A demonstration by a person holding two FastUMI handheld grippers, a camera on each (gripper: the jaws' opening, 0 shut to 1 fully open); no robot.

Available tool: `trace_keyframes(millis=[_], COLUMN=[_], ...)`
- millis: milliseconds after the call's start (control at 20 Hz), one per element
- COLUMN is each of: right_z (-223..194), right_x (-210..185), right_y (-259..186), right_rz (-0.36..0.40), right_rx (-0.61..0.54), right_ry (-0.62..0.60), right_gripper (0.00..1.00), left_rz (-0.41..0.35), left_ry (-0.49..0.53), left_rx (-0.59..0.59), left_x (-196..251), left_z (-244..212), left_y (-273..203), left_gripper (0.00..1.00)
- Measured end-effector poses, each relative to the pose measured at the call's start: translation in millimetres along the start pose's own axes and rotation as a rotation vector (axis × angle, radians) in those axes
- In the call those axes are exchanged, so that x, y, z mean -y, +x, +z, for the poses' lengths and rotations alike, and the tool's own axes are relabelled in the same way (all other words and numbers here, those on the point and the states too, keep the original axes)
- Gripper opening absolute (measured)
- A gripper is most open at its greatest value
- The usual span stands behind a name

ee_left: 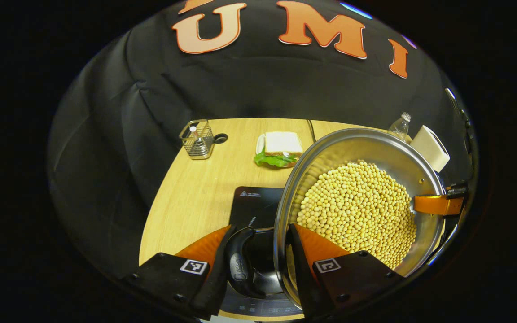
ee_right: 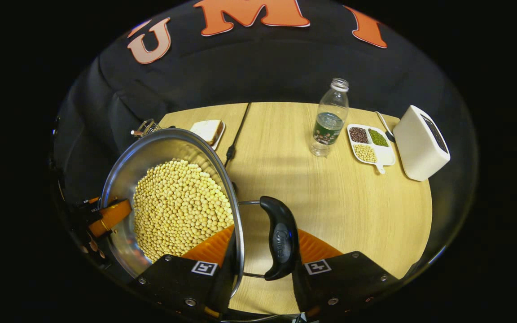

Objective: First push the handle of the pot to place it horizontally, then grasp the pot with both hands and set it on the induction cooktop.

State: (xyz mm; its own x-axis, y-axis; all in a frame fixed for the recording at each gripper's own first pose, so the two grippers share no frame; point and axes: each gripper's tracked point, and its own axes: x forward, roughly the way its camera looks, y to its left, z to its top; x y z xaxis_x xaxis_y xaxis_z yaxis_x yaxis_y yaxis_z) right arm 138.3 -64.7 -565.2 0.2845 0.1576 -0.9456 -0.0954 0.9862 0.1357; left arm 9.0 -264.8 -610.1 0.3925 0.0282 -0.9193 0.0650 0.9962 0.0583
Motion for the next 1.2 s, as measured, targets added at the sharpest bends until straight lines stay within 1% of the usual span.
trace_keyframes(millis=[100,150,200,350,400,450,500,550,600,700,750,800,900,950,1000,1050,1100,1150,1200], right_z=[2,3,5,8,9,9,9,9,9,11,9,10,11,9,9,9,9,9,10], right_x=[1,4,6,8,10,8,9,8,8,9,8,8,8,6,6,6,7,8,8], right_y=[2,1,1,1,2,3,4,4,6,5,6,6,5,5,6,6,7,8,7], right_rz=[0.009,0.013,0.017,0.026,0.029,0.030,0.031,0.031,0.030,0.029,0.029,0.029,0.025,0.023,0.024,0.025,0.026,0.024,0.023], right_rx=[0.008,0.011,0.013,0.013,0.012,0.009,0.004,0.001,-0.004,-0.004,-0.005,-0.007,-0.007,-0.004,-0.007,-0.012,-0.018,-0.024,-0.029], right_ry=[-0.013,-0.021,-0.024,-0.040,-0.042,-0.046,-0.048,-0.048,-0.049,-0.049,-0.044,-0.043,-0.042,-0.039,-0.037,-0.032,-0.029,-0.025,-0.023], right_gripper=[0.56,0.52,0.56,0.56,0.52,0.56,0.56,0.56,0.52,0.52,0.56,0.56,0.56,0.56,0.56,0.52,0.56,0.53,0.56], left_rz=[0.012,0.020,0.026,0.042,0.047,0.049,0.051,0.053,0.053,0.051,0.049,0.046,0.042,0.044,0.046,0.048,0.053,0.055,0.053], left_ry=[-0.014,-0.020,-0.025,-0.038,-0.041,-0.043,-0.047,-0.049,-0.052,-0.063,-0.070,-0.076,-0.081,-0.081,-0.080,-0.079,-0.080,-0.075,-0.075], left_rx=[0.010,0.014,0.019,0.024,0.024,0.021,0.020,0.014,0.012,0.005,0.002,0.000,-0.006,-0.008,-0.008,-0.012,-0.013,-0.019,-0.021], left_x=[0,-1,0,2,0,1,1,2,2,1,0,0,0,0,-1,0,0,1,0], left_z=[-1,-1,-2,-4,-5,-5,-5,-5,-6,-6,-5,-5,-5,-5,-5,-4,-4,-4,-4], left_y=[-2,-3,-3,-3,-4,-4,-4,-3,-4,-5,-5,-6,-4,-5,-5,-5,-5,-5,-5], left_gripper=[0.68,0.68,0.68,0.68,0.72,0.72,0.68,0.72,0.72,0.72,0.72,0.69,0.69,0.72,0.72,0.72,0.72,0.72,0.70])
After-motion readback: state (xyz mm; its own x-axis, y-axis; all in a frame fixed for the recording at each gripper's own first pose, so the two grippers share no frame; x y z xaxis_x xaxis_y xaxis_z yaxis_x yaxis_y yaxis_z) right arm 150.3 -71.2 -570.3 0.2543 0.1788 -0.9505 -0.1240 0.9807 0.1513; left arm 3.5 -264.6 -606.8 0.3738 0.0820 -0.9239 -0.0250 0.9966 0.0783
